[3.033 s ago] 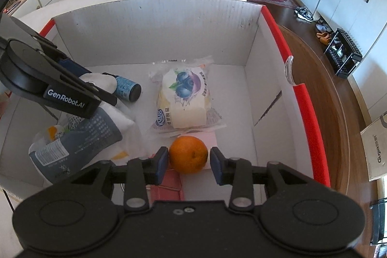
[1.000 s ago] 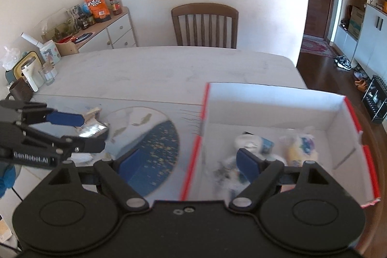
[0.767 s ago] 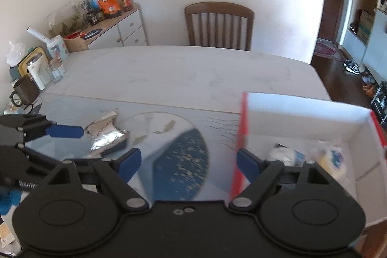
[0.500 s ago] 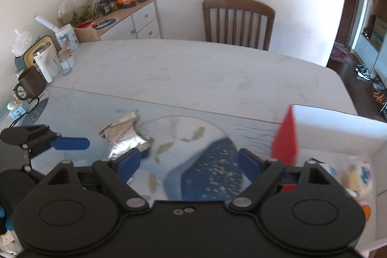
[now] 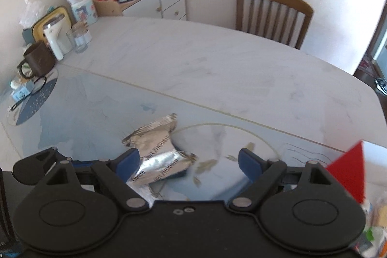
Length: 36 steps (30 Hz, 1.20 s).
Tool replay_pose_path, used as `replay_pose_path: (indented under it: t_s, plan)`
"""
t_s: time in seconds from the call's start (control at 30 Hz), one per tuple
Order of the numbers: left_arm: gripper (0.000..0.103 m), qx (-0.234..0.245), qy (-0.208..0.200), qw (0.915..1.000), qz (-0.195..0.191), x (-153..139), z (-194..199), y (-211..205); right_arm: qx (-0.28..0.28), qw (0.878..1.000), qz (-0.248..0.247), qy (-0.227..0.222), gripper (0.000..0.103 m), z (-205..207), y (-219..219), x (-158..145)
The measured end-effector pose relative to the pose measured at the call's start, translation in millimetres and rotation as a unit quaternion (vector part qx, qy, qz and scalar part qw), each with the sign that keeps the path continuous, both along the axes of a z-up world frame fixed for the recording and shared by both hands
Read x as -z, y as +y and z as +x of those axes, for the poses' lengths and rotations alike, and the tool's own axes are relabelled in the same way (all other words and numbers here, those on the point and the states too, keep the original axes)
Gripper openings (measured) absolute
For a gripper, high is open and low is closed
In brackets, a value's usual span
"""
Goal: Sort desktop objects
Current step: 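Withdraw both tools from the box back over the placemat, then grasp the silver foil packet with the right tool while the left tool grasps the white mesh bag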
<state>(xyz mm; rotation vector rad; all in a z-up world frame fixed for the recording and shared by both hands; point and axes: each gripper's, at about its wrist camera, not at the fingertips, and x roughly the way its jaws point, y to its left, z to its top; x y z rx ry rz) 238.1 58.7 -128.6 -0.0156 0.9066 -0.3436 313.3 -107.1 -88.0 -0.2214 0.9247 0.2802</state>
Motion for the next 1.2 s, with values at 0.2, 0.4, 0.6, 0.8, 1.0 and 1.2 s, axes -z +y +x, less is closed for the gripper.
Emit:
replay_pose_path:
  t_s: [0.2, 0.4, 0.6, 0.8, 1.0, 1.2]
  plan:
    - [0.101, -0.009, -0.004, 1.0000, -0.003, 15, 4, -2, -0.022, 0.999, -0.006, 0.024, 0.089, 19, 21, 21]
    - [0.101, 0.003, -0.005, 1.0000, 0.002, 29, 6, -6, -0.048, 0.997, -0.020, 0.051, 0.089, 35, 35, 43]
    - [0.101, 0.029, -0.022, 0.9992, 0.018, 32, 2, -12, -0.060, 0.995, -0.038, 0.067, 0.089, 47, 46, 61]
    - [0.100, 0.039, -0.028, 0.9987, 0.018, 35, -3, -11, -0.066, 0.994, -0.046, 0.074, 0.088, 55, 51, 73]
    - [0.095, 0.036, -0.031, 0.9987, 0.019, 34, -4, -9, -0.076, 0.993, -0.049, 0.076, 0.086, 60, 56, 80]
    - [0.080, 0.034, -0.038, 0.9982, 0.032, 32, -6, -8, -0.076, 0.991, -0.057, 0.094, 0.071, 61, 59, 90]
